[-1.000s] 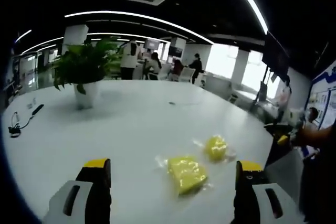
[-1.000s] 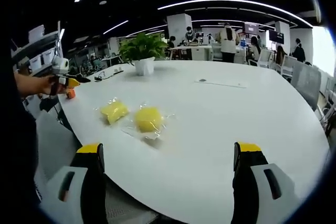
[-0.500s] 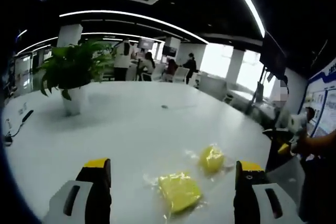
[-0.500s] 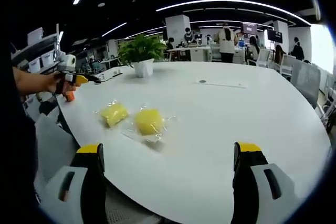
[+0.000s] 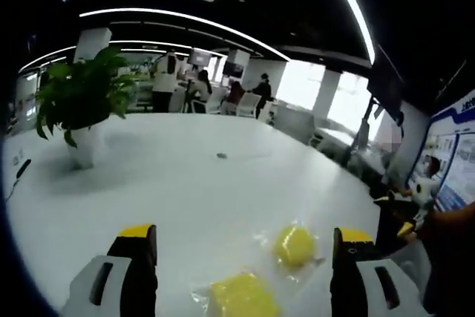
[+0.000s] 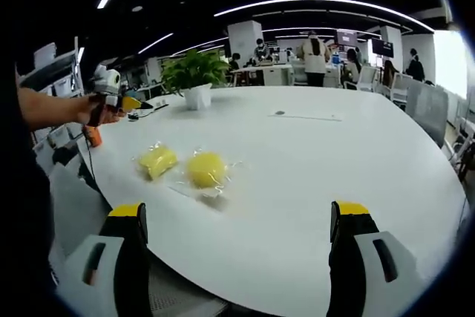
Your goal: Compare the silicone blocks by pressing each to a similar depth, holding the contact briefly, and releasing to observe deformation and rebound differences across the visible hardness samples.
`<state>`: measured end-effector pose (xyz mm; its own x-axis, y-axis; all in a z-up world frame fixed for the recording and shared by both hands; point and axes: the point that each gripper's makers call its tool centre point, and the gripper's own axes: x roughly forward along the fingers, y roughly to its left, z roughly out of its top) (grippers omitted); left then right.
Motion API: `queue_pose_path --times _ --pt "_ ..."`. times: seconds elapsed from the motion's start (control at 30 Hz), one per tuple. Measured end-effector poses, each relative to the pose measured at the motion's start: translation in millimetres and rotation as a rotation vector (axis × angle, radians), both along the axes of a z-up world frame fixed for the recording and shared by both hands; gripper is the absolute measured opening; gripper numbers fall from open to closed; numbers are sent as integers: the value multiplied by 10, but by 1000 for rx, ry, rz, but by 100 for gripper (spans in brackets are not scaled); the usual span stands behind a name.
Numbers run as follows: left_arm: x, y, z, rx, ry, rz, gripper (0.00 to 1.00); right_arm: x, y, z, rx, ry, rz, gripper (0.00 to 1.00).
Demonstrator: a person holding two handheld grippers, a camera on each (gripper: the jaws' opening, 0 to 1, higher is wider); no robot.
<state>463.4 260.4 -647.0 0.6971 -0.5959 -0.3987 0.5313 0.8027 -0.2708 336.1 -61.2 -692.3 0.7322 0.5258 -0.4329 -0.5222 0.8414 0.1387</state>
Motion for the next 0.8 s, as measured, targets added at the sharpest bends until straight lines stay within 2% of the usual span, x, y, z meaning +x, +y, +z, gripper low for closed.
queue_pose_path --times 0.23,0.67,0.73,0.8 --pt "118 -196 -20 -2 13 -27 100 -14 -18 -16 4 2 -7 96" --pt "258 -473 -190 -9 56 -60 98 -13 -92 -41 9 12 -20 96" --pt "284 -499 -228 -15 71 -56 97 -14 -88 -46 11 14 -21 96" --pt "311 -495 -297 -39 119 -27 95 -19 -83 -57 12 17 -23 96"
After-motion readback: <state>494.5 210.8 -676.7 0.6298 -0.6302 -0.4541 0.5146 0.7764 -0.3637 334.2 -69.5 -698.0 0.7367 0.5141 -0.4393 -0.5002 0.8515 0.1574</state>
